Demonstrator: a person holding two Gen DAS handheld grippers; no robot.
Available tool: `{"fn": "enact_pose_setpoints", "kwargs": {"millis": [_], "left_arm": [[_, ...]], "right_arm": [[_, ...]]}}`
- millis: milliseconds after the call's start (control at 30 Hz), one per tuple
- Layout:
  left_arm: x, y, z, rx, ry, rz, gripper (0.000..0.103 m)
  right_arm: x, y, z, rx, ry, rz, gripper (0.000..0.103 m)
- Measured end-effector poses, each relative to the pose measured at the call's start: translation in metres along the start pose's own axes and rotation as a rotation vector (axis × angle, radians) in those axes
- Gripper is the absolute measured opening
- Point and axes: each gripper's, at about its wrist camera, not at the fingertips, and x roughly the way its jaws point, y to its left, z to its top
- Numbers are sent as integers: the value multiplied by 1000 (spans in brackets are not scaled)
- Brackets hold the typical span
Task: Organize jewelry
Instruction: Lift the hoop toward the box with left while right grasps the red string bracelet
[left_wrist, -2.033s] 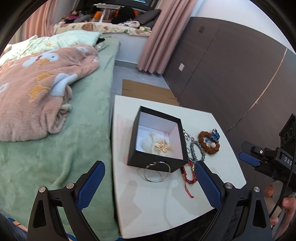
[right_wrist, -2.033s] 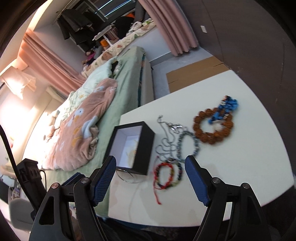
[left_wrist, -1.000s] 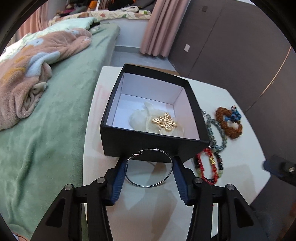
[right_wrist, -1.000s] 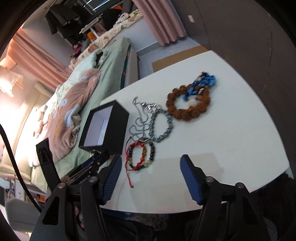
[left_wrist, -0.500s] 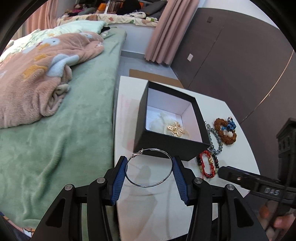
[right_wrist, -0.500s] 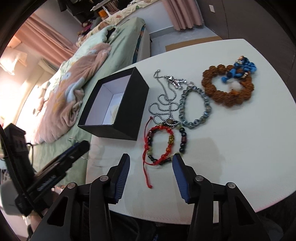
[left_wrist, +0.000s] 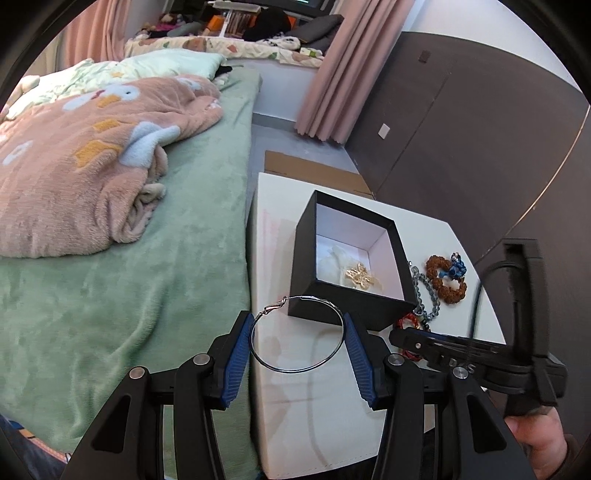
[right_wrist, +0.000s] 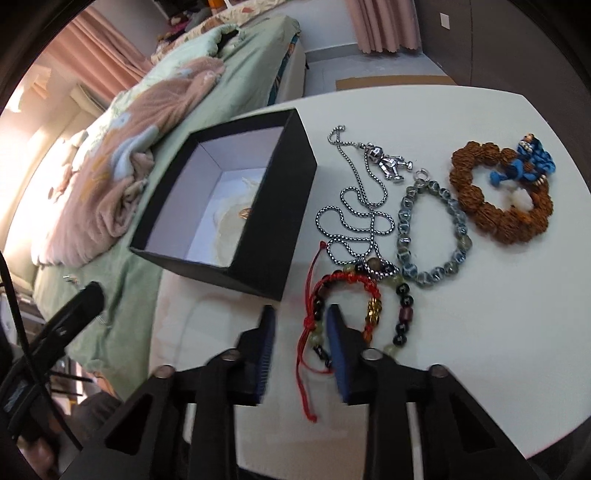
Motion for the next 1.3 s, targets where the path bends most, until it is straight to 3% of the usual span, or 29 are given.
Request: {"fn": "enact_pose_setpoints", "kwargs": {"millis": [67, 367, 800, 1067, 1300], "left_arm": [[-2, 2, 0, -3, -3, 3, 51], [-5, -1, 3, 3, -8, 0, 51], [-3, -14, 3, 26, 0, -3, 51], [-6, -19, 12, 38, -15, -10, 51], [-3, -36, 41, 63, -45, -42, 51]], "right_arm": [[3, -1, 2, 2, 5, -16, 10], [-22, -24, 1, 72, -41, 67, 9], [-8, -48, -3, 171, 11, 162, 9], [-36, -49, 3, 167, -57, 211, 7], [-73, -33, 17, 125, -126, 235, 7]]}}
